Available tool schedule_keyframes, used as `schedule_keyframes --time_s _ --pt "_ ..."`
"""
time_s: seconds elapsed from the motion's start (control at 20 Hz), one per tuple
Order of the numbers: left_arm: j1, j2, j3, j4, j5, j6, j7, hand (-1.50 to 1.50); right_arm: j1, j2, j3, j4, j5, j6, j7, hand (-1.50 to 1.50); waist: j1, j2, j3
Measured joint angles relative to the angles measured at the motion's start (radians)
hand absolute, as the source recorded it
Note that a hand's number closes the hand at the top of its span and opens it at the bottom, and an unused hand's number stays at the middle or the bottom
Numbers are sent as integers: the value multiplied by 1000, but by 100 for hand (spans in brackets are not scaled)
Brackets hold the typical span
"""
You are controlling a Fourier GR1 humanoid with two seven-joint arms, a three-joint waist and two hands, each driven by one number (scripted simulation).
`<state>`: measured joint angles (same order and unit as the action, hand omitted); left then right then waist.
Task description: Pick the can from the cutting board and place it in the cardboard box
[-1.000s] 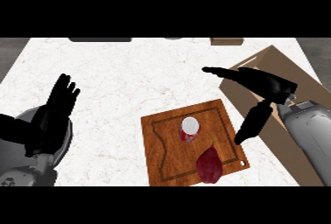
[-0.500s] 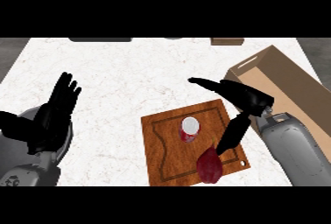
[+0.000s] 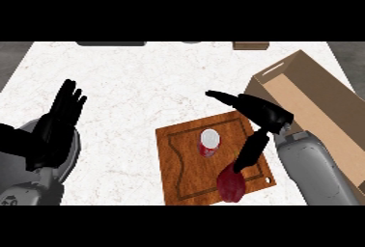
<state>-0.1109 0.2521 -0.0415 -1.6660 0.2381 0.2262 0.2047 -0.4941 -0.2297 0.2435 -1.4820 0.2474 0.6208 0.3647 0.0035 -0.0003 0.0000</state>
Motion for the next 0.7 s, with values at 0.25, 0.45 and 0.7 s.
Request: schedule_keyframes --time_s 0.25,0.45,0.7 --pt "-14 -27 22 53 -13 -32 -32 0 12 40 3 22 56 5 -20 -150 -1 0 0" --pt "1 -43 22 18 -31 -30 -10 0 2 61 5 65 120 -12 -45 -150 1 0 0" --pt "-1 -57 36 -2 -49 -40 14 0 5 87 4 99 188 -20 -73 -150 0 0 0"
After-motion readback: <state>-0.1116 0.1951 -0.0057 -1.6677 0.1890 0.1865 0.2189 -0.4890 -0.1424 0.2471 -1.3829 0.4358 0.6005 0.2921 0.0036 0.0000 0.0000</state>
